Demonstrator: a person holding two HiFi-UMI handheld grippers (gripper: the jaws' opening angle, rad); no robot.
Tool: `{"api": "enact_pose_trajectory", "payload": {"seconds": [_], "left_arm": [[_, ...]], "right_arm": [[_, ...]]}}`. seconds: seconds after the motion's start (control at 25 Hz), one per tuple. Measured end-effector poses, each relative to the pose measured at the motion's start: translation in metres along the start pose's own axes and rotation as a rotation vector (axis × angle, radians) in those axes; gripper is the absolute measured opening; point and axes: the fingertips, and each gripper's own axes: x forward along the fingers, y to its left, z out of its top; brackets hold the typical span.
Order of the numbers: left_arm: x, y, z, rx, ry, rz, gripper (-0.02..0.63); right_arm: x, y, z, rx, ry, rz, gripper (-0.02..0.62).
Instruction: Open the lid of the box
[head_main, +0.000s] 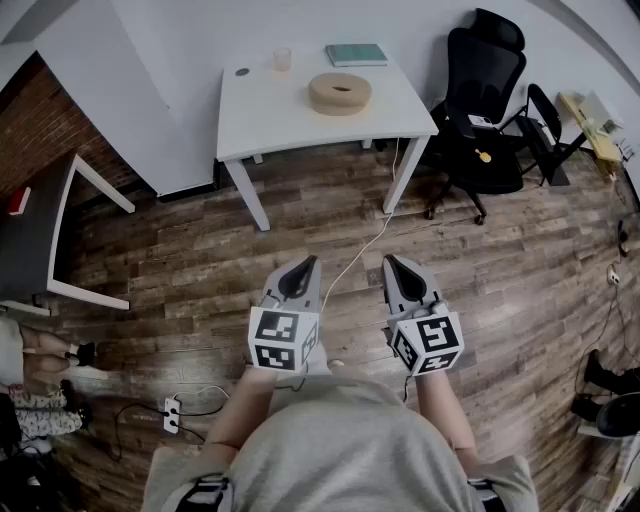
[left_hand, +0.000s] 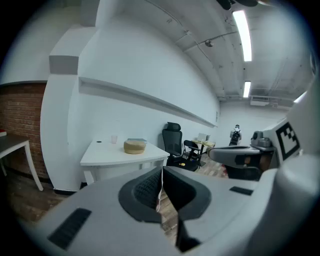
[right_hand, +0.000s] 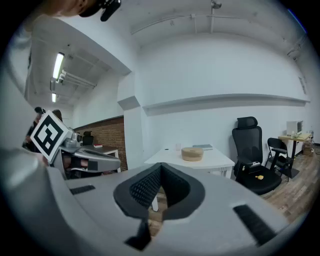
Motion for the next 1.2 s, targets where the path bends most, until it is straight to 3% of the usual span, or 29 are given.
{"api": "enact_pose_trajectory", "payload": {"seconds": [0.2, 0.8, 1.2], "left_arm": [[-0.024, -0.019, -0.001, 0.031, -0.005, -0.013, 0.009], [-0.050, -0.028, -0.010, 0.001, -0.013, -0.026, 0.008], [-0.057, -0.036, -0.006, 0.000, -0.042, -0.021, 0.011]], "right_arm": [[-0.028, 0.012, -0.005, 0.021, 0.002, -0.006, -0.005], [-0.049, 0.041, -0.005, -0.027, -0.010, 0.016, -0.003], [-0.059, 0.042, -0.009, 0.011, 0.004, 0.041, 0.000]]}}
